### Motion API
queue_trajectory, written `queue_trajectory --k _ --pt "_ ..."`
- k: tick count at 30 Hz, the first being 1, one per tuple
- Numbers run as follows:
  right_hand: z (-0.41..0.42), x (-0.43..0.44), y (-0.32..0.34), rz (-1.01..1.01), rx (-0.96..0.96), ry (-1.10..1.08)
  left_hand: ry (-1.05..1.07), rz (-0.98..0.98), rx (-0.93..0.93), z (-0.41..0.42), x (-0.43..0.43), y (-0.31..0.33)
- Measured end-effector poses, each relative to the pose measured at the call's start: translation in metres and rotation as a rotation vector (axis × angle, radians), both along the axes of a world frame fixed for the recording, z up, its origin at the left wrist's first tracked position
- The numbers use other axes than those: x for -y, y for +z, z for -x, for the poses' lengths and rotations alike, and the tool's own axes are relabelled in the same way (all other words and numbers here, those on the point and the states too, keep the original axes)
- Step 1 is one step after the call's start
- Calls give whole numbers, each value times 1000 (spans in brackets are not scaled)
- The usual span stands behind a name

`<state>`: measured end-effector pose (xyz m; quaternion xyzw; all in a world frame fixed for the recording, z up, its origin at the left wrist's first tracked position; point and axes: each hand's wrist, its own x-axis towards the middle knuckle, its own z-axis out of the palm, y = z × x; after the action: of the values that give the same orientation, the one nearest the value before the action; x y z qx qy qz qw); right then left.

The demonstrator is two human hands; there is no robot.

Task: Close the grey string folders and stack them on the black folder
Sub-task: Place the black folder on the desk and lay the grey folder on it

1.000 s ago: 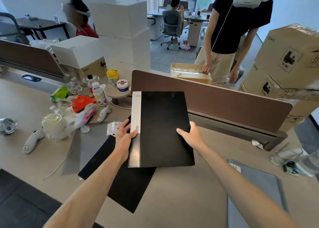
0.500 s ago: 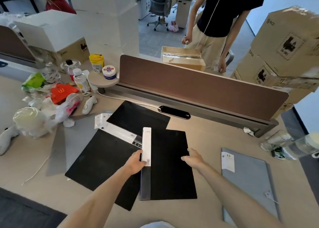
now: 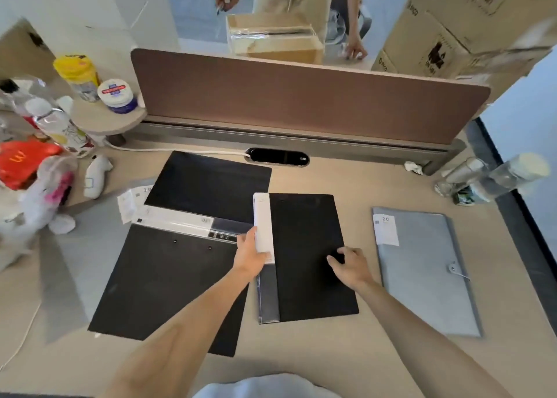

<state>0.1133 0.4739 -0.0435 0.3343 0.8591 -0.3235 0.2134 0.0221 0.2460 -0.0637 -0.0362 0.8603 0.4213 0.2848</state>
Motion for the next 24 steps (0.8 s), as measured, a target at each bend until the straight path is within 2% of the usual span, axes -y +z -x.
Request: queue_trajectory --k 10,14,16,18,21,24 --pt "-5 -43 -2 -197 -99 287 -118 147 -75 1 -61 -13" --pt "4 -52 -8 -199 -153 333 -121 117 -65 -3 -64 -20" --pt "8 -56 -9 -202 -177 296 -112 123 -70 -8 -67 -17" --pt "5 -65 -9 -287 -198 200 -101 122 -86 -15 -75 -7" --pt "-13 -92 -10 -410 -65 44 -88 73 -66 -25 -89 -1" --pt "-30 -118 -16 -269 68 -49 -73 41 -99 -31 -98 2"
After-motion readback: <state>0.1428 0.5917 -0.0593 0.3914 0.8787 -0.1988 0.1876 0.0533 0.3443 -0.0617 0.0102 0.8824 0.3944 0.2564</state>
